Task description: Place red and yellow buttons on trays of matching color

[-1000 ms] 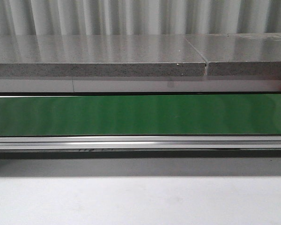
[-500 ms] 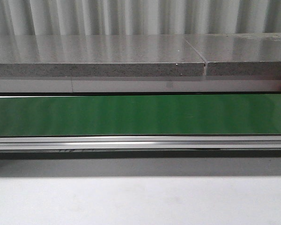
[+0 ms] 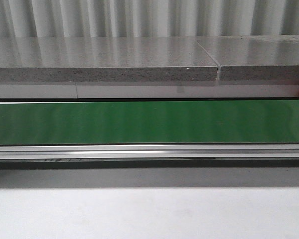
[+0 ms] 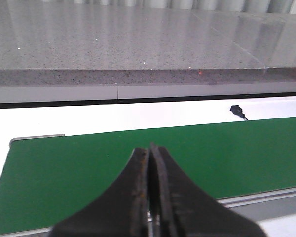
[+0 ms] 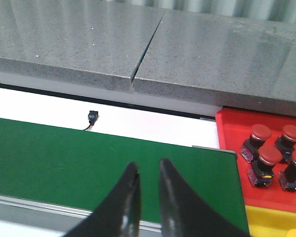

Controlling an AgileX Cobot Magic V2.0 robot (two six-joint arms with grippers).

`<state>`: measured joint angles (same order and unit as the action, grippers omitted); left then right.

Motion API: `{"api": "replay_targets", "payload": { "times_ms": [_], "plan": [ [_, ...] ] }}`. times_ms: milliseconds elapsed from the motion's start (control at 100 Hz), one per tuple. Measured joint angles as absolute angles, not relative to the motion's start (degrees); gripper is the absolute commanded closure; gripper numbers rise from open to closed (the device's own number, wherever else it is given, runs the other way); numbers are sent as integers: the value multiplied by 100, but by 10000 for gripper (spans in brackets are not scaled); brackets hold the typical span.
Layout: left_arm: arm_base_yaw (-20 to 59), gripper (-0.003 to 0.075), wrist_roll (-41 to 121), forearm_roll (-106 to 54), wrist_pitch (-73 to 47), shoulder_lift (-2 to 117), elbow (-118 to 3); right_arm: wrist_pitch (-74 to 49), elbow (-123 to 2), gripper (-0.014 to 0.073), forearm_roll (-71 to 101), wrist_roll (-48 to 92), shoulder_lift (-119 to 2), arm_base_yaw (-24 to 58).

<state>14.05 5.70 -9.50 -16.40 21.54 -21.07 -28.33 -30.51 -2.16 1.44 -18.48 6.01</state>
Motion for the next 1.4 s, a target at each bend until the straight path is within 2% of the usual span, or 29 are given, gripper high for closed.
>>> {"api": "replay_targets", "payload": {
  "times_ms": [10, 910, 1140, 1400],
  "plan": [
    [1405, 741, 570, -950, -1640, 2154, -2107, -2832, -3051, 668, -216, 144, -1848, 601],
    [1405, 741, 570, -941, -1640, 2154, -2107, -2906, -2964, 662, -224, 156, -1821, 601],
    [1405, 741, 570, -941, -1640, 2154, -2107, -2010, -2138, 662, -129, 156, -1331, 601],
    [1405, 741, 570, -941, -1640, 2154, -2107, -1758, -971, 662, 0, 156, -164, 601]
  ]
}}
